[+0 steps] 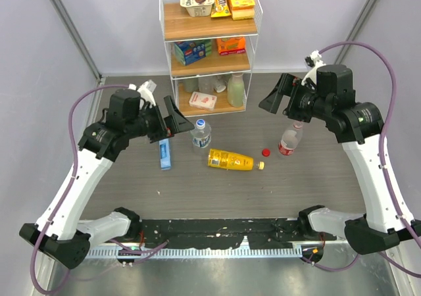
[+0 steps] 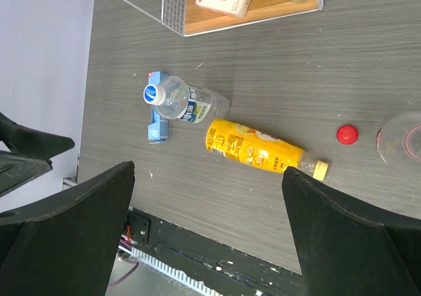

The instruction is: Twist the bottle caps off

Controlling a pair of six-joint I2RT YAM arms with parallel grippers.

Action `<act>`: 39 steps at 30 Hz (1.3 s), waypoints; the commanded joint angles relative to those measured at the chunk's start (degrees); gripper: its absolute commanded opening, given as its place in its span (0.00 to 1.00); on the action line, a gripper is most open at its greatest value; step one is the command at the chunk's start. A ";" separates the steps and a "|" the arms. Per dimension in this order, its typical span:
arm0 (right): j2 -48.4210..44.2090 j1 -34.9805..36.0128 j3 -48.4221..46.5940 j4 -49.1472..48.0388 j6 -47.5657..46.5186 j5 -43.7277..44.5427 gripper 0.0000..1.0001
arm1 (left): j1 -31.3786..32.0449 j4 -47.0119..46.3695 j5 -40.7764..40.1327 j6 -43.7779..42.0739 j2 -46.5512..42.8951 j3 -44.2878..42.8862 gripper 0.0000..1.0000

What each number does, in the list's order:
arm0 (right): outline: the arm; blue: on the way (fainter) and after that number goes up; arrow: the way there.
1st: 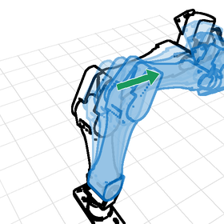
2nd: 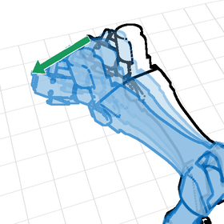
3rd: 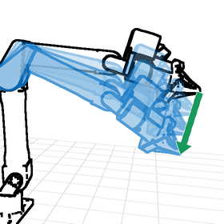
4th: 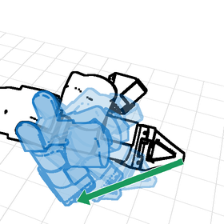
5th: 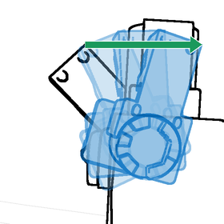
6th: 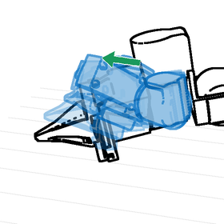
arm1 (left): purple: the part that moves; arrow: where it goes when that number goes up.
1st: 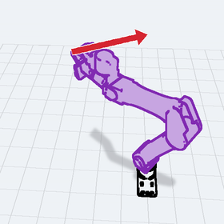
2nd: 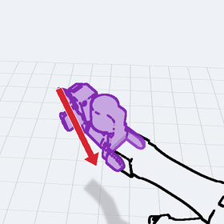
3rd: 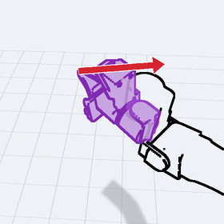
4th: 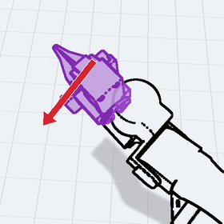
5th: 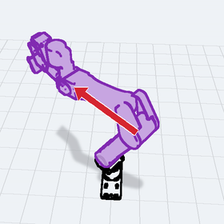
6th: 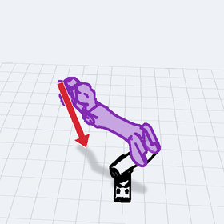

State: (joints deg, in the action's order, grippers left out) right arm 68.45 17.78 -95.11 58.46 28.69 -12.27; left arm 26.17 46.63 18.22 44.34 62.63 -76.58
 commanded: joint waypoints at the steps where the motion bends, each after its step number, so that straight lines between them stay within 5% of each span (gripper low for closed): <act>1: -1.30 -0.38 -4.73 2.01 0.76 3.05 0.98 | -1.48 2.14 4.55 -4.78 0.03 -1.38 1.00; 13: 5.29 -0.38 -15.90 10.71 -5.40 3.58 0.99 | 0.36 6.36 7.62 -20.94 11.44 -15.07 1.00; 25: 8.72 -1.52 -22.57 16.86 -7.68 11.74 0.99 | 18.37 11.55 -0.90 -35.45 30.52 -31.70 1.00; 39: 4.95 -7.32 -15.20 20.47 -9.61 21.23 1.00 | 30.60 5.15 -13.46 -51.45 39.76 -22.05 1.00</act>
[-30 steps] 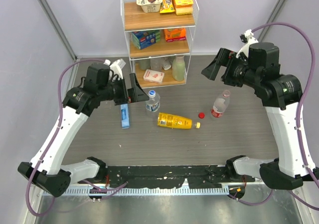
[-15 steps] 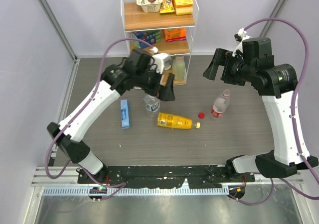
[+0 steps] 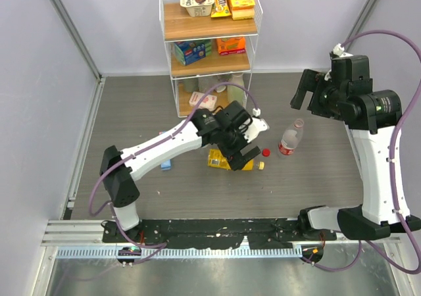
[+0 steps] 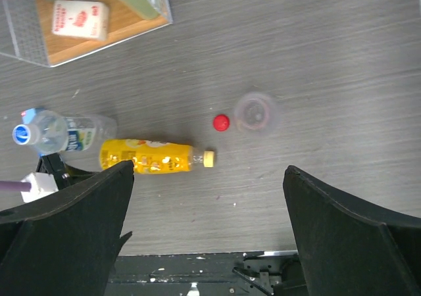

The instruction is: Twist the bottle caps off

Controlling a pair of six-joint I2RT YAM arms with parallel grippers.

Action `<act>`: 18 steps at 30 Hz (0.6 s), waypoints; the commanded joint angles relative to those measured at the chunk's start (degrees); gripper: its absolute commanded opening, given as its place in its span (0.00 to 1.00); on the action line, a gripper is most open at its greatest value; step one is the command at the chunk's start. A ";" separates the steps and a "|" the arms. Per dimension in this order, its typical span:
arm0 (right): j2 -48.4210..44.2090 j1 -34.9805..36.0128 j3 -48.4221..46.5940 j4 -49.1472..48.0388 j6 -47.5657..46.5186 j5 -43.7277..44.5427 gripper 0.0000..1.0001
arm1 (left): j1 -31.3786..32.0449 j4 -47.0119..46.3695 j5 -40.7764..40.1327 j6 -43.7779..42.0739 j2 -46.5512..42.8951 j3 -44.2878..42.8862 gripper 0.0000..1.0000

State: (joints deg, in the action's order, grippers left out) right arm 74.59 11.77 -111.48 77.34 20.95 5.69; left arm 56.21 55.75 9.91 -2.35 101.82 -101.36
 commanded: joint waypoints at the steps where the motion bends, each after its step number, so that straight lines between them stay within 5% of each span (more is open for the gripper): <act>1: -1.37 -1.48 1.87 1.59 -1.70 3.97 1.00 | 0.57 -5.11 -5.69 -4.94 0.66 4.14 1.00; 18: 1.43 -2.54 1.44 0.27 -1.79 2.66 1.00 | 1.10 -9.25 -15.36 -11.36 17.35 8.38 1.00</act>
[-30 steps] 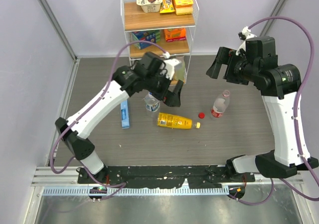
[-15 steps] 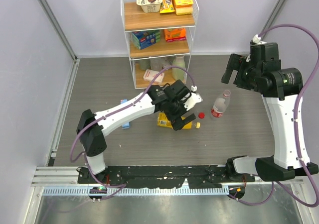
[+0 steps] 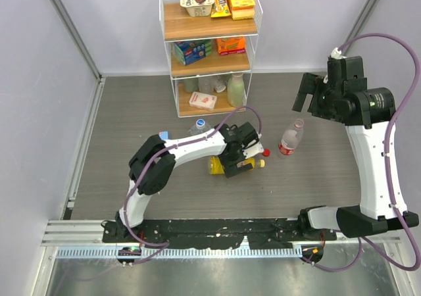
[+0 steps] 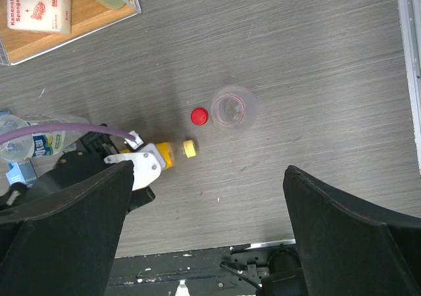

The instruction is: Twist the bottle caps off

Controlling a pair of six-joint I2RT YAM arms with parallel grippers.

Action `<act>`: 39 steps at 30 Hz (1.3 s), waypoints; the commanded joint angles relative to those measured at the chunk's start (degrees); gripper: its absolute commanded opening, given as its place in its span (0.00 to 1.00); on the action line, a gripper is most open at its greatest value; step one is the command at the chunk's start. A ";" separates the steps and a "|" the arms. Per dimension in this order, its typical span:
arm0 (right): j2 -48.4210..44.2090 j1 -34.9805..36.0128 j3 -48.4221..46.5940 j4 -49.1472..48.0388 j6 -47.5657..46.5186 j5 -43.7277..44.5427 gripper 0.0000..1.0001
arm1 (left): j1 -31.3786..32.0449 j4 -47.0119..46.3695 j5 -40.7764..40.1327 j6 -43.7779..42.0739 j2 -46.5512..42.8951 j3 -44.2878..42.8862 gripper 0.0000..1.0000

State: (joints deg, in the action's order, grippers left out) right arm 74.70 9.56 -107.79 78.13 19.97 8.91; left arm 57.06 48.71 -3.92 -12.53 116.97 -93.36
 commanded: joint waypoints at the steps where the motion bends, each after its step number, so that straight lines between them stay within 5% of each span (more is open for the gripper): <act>1: 1.59 -0.25 -2.51 -0.52 -0.89 -0.73 1.00 | 0.33 -1.78 -1.53 -0.48 3.60 -0.32 1.00; 6: 3.52 -0.33 -4.79 -0.61 -0.81 -1.52 1.00 | 0.60 -1.16 -1.09 1.11 6.69 -1.65 0.87; 12: 5.37 -0.25 -7.96 -0.17 -0.72 -3.36 1.00 | 0.60 -1.60 0.49 4.79 3.10 -2.18 0.43; 22: 4.58 -0.33 -10.69 -0.52 -0.54 -7.32 1.00 | 0.69 -1.78 6.01 16.92 -13.68 -2.18 0.40; 28: 6.25 -0.25 -16.31 -4.64 2.61 -27.85 1.00 | -0.72 1.47 11.83 25.79 -23.00 0.72 0.30; 33: 4.85 -0.16 -12.82 -13.07 9.98 -34.30 1.00 | -3.52 0.60 13.85 31.59 -32.75 7.57 0.30; 39: 7.83 13.00 -10.78 -20.19 14.31 -32.12 1.00 | -9.06 1.13 16.40 36.96 -45.31 11.88 0.30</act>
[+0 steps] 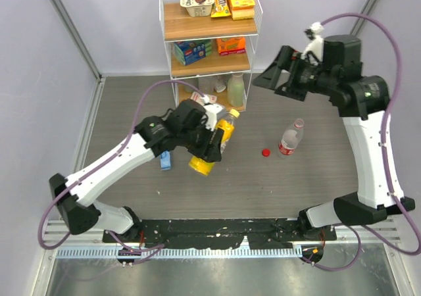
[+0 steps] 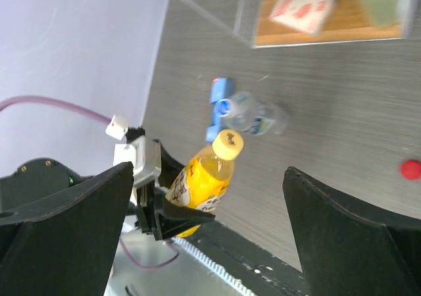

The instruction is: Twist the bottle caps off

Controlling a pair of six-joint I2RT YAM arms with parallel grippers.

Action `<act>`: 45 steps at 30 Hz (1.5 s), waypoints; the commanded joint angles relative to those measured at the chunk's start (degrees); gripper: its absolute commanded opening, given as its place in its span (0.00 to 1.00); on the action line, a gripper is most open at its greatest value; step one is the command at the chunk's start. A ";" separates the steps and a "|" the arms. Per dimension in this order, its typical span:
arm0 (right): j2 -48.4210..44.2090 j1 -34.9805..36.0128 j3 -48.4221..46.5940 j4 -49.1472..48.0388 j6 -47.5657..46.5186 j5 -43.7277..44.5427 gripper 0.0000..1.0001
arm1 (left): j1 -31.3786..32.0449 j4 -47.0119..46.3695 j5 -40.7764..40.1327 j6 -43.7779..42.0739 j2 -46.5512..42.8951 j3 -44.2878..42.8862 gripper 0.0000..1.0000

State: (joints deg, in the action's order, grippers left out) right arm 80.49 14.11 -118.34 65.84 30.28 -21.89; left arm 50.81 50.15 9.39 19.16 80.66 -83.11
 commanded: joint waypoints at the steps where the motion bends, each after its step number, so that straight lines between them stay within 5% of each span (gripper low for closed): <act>1: 3.00 11.09 0.13 -8.79 5.65 -0.44 1.00 | -3.69 -0.06 3.27 6.06 -11.12 2.77 0.30; 6: 4.33 17.00 0.04 -14.86 11.37 4.56 1.00 | -7.04 -0.40 5.02 9.31 -19.48 7.87 0.30; 12: -0.41 20.16 14.88 -30.05 23.05 3.70 0.99 | -7.04 -7.95 8.27 15.64 -24.23 14.37 0.24; 37: 5.99 24.91 13.05 -21.19 19.02 8.53 0.81 | -7.04 -13.23 12.67 15.30 -19.93 10.25 0.12; 41: 6.00 24.91 14.63 -24.17 20.07 5.20 0.67 | -6.95 -13.15 13.29 15.38 -19.67 10.07 0.14; 45: 4.59 24.91 15.86 -26.73 21.04 4.22 0.21 | -6.95 -13.06 12.15 15.65 -20.46 10.95 0.20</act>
State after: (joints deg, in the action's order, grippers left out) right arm 86.76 38.79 -102.63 43.42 50.65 -16.47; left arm 43.97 39.79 20.67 35.40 61.23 -70.91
